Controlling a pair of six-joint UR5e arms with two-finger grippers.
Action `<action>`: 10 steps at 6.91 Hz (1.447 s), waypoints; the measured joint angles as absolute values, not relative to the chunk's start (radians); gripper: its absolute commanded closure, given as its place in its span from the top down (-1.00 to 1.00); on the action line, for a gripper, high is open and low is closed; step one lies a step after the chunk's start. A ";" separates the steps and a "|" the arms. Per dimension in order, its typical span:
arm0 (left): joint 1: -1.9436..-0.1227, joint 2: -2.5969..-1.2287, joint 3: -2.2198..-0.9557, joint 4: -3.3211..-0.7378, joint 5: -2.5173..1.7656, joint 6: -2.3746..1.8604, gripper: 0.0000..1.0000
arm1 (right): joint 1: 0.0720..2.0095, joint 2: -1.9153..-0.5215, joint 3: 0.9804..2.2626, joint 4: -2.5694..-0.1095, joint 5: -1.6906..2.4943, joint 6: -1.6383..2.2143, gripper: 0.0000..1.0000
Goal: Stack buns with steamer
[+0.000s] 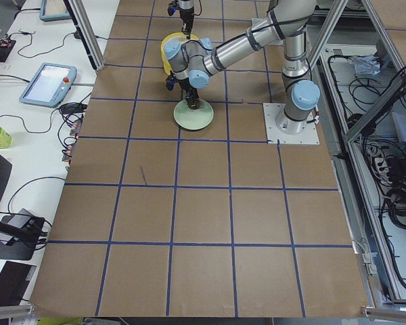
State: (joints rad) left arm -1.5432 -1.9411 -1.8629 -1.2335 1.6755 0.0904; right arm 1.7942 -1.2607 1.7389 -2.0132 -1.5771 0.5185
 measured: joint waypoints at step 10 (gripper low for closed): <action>-1.543 -1.879 -1.715 -1.348 1.472 -0.110 -0.94 | 1.787 -1.263 1.741 -2.012 -1.578 0.512 0.47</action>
